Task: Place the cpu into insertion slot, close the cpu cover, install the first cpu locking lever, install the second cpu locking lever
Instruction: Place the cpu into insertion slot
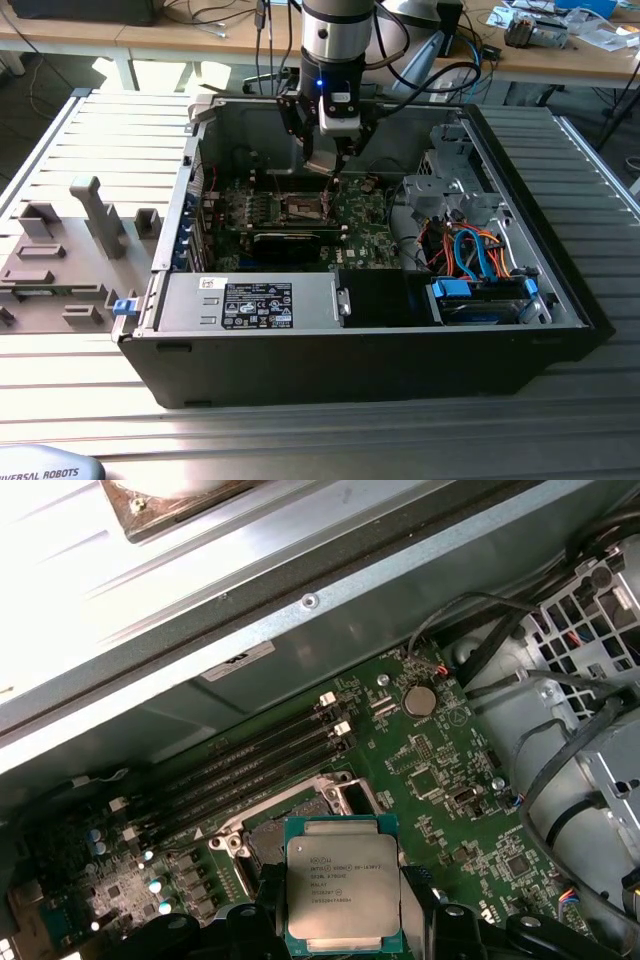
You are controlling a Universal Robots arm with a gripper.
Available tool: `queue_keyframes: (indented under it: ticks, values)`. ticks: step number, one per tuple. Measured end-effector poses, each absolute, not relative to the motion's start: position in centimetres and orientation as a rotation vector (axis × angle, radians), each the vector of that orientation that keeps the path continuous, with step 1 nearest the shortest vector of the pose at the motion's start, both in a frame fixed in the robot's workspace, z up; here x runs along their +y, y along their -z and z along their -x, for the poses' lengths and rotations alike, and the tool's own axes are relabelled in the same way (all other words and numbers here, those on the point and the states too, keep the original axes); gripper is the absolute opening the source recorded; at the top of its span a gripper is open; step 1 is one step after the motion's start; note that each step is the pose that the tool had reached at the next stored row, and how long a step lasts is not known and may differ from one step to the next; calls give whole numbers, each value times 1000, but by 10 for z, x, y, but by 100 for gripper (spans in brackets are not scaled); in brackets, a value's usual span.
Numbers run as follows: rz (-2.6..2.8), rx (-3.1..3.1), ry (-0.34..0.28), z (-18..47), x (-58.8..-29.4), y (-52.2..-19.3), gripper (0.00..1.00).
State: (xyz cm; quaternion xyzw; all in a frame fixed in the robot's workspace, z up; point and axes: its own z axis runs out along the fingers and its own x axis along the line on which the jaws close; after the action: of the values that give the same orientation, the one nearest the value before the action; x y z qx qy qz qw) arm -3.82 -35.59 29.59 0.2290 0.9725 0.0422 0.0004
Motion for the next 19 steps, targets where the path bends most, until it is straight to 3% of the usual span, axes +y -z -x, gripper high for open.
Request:
queue_keyframes:
  ticks: [19]
  values:
    - [-738, 3049, -132, 38, -356, -295, 54]
